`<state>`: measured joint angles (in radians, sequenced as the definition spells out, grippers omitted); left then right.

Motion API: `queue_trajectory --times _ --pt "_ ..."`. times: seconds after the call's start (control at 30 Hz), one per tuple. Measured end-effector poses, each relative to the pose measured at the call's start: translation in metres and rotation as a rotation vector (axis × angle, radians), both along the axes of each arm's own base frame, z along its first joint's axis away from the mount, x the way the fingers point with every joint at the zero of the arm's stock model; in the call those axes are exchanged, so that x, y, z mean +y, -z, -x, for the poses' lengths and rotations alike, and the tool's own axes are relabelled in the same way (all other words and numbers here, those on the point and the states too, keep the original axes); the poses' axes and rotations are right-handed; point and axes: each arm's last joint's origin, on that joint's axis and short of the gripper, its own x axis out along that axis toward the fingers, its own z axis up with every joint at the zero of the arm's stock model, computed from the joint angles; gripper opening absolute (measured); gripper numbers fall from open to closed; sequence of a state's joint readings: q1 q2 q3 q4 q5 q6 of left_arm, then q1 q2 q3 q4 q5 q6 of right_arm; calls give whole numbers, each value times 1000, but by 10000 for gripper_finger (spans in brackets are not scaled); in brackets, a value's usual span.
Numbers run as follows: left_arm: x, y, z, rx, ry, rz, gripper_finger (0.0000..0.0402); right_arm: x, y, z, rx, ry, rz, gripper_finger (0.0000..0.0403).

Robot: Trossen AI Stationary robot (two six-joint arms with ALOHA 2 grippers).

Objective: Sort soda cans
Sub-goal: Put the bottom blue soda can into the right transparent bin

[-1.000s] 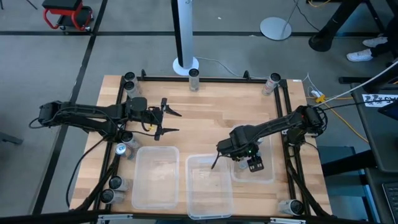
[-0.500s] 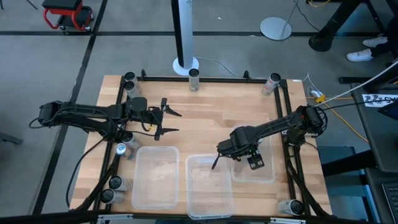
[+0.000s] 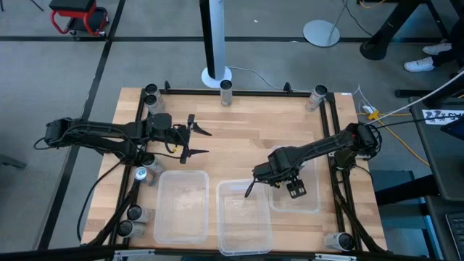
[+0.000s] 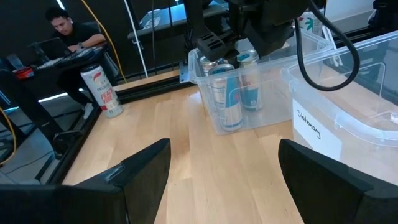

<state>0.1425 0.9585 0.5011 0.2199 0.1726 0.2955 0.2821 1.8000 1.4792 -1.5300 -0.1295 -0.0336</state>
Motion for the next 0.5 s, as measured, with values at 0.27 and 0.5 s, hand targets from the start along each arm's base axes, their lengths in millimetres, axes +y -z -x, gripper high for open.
queue_trajectory --times 0.27,0.5 --pt "0 0 0 0 0 0 288 0 -13 1 -12 2 -4 284" --pt "0 0 0 0 0 0 288 2 -37 -6 -109 0 -23 284"
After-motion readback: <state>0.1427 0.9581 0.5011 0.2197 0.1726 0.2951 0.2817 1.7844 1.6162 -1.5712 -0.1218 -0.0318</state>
